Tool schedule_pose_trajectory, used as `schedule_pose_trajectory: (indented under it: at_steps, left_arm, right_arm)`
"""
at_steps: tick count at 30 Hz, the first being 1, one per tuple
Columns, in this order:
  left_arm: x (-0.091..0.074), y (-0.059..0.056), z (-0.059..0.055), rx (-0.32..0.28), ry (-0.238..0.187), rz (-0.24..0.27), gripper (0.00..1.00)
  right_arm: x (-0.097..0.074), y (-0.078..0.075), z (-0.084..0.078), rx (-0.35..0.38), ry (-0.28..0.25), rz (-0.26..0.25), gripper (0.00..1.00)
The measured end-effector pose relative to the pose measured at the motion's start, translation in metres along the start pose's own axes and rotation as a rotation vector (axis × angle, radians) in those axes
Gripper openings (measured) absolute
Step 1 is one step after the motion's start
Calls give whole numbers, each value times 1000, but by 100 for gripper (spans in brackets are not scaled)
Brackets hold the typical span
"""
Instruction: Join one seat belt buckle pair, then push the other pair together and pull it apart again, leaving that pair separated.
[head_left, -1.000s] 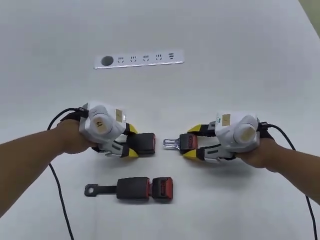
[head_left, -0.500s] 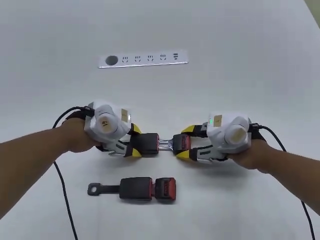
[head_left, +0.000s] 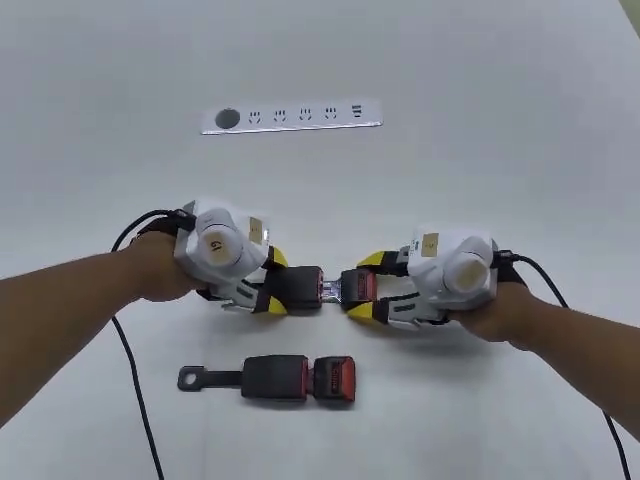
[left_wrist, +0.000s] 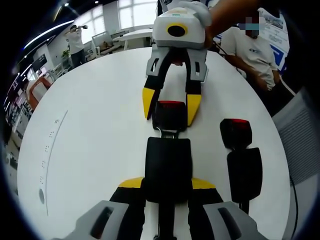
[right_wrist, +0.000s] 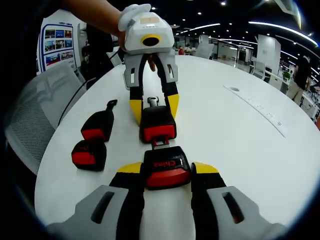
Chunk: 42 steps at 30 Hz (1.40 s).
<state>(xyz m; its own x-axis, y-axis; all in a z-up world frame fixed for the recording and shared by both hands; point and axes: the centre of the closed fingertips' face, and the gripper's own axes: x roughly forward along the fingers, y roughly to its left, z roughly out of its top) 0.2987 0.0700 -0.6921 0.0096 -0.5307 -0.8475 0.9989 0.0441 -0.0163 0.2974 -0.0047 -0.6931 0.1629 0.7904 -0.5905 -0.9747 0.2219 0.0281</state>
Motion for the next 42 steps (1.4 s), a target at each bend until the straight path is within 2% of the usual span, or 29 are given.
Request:
schedule_pose_trajectory:
  at_steps: [10,15,36,42]
  left_arm:
    - [0,-1,2,1,-6,-5,33]
    - [-1,-2,4,10,-4,-9,32]
    - [-1,-2,2,0,3,-10,32]
    - [-1,-2,2,0,-7,-11,33]
  right_arm:
    - [1,0,5,12,-5,5,33]
    - [13,6,15,14,-6,5,33]
    - [15,2,14,8,18,9,33]
    - [16,2,13,2,23,8,33]
